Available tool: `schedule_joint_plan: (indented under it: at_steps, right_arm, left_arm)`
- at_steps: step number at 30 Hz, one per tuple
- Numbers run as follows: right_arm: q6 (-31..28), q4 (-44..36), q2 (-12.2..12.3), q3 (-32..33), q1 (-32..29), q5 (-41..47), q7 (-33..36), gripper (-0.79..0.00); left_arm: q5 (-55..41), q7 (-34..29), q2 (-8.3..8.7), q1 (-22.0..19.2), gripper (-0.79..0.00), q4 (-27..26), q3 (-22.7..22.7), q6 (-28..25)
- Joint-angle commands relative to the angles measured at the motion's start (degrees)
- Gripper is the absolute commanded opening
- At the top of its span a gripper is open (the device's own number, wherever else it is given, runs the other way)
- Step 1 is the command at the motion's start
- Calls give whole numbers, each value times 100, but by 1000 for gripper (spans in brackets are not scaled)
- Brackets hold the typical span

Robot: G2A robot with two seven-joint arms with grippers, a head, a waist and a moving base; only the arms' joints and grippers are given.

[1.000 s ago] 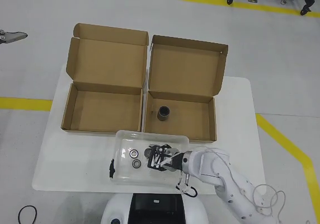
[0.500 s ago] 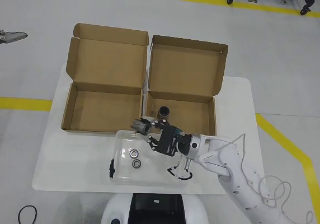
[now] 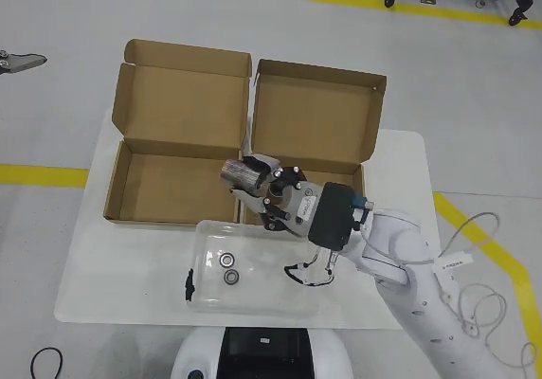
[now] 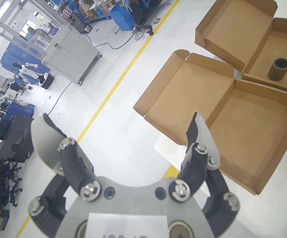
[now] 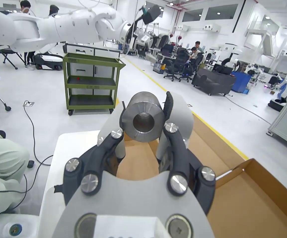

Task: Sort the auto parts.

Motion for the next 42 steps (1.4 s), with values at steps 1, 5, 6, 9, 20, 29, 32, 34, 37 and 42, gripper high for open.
schedule_joint_plan:
  at_steps: [1,5,6,9,20,29,32,34,37,42]
  right_arm:
    - [10,32,-26,-25,152,117,-90,-785]
    - [38,95,-76,-63,380,311,-276,-785]
    - [40,108,-86,-73,423,328,-328,-785]
    - [67,108,-112,-102,530,337,-386,-785]
    - [9,-251,-111,142,526,287,-506,-785]
    - [-76,-489,-94,334,484,213,-484,-785]
    - [-99,-508,-91,386,493,273,-429,-785]
    - [-113,-507,-91,414,506,294,-422,-785]
    - [-140,-486,-92,438,520,333,-406,-785]
    - [-203,-439,-78,502,526,252,-209,-785]
  left_arm:
    - [0,0,0,0,0,0,0,0]
    - [0,0,0,0,0,0,0,0]
    - [0,0,0,0,0,0,0,0]
    - [0,0,0,0,0,0,0,0]
    - [0,0,0,0,0,0,0,0]
    - [0,0,0,0,0,0,0,0]
    - [0,0,0,0,0,0,0,0]
    - [0,0,0,0,0,0,0,0]
    - [0,0,0,0,0,0,0,0]
    - [0,0,0,0,0,0,0,0]
